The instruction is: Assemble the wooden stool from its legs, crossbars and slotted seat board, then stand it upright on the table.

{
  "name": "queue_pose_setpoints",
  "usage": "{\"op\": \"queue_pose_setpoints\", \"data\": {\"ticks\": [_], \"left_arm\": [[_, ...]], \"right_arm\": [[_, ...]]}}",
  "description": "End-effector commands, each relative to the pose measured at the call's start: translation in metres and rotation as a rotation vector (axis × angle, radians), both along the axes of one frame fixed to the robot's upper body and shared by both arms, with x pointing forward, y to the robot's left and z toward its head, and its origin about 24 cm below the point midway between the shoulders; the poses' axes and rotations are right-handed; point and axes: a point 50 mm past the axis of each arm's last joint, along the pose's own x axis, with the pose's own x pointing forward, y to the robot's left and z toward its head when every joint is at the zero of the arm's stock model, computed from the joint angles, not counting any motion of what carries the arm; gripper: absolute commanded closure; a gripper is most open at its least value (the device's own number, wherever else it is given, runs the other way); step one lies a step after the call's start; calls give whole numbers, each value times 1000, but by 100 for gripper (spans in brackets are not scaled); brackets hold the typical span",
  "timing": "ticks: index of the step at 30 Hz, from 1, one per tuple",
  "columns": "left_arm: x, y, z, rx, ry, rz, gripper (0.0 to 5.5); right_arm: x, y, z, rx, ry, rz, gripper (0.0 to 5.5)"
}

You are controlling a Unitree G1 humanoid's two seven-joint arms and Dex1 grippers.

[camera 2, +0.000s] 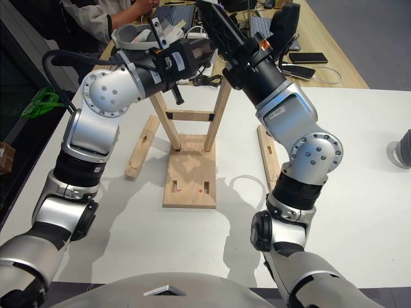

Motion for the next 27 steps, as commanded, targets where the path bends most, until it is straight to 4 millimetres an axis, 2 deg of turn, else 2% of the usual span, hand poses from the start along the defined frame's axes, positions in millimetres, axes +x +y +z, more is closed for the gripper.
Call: {"op": "queue_pose_setpoints", "data": {"ticks": [1, 4, 8, 10, 12, 13, 14, 15, 16, 18, 19, 20, 22, 24, 27], "left_arm": [[4, -3, 4, 16, -25, 13, 510], [5, -1, 7, 13, -33, 24, 510], [2, 26, 24, -122, -15, 102, 510], [-1, 46, 43, -292, 7, 155, 510], [-5, 80, 68, -575, 50, 231, 510], [-5, 96, 75, -703, 85, 264, 510], [-2, 117, 74, -826, 143, 335, 510], [1, 133, 66, -908, 210, 401, 510], [6, 151, 49, -979, 312, 506, 510], [12, 176, 4, -1073, 560, 704, 510], [13, 181, -17, -1097, 673, 774, 510], [13, 182, -35, -1095, 774, 827, 510], [13, 178, -59, -1079, 916, 864, 510], [13, 171, -74, -1054, 1024, 856, 510], [14, 163, -84, -1017, 1115, 829, 510]], "right_arm": [[-7, 8, 12, 11, -40, 64, 237], [-8, 8, 12, -1, -44, 64, 237], [-4, -6, 15, -5, -51, 13, 237], [-1, -17, 16, -7, -47, -34, 237], [4, -32, 12, -28, -34, -105, 237], [5, -40, 11, -34, -25, -150, 237], [8, -51, 9, -37, -8, -217, 237], [11, -61, 7, -37, 10, -283, 237], [16, -74, 2, -38, 45, -368, 237], [24, -95, -9, -55, 115, -514, 237], [26, -102, -15, -68, 143, -564, 237], [28, -107, -21, -80, 166, -597, 237], [29, -115, -33, -107, 211, -639, 237], [28, -118, -47, -148, 258, -657, 237], [25, -117, -68, -204, 325, -653, 237]]}}
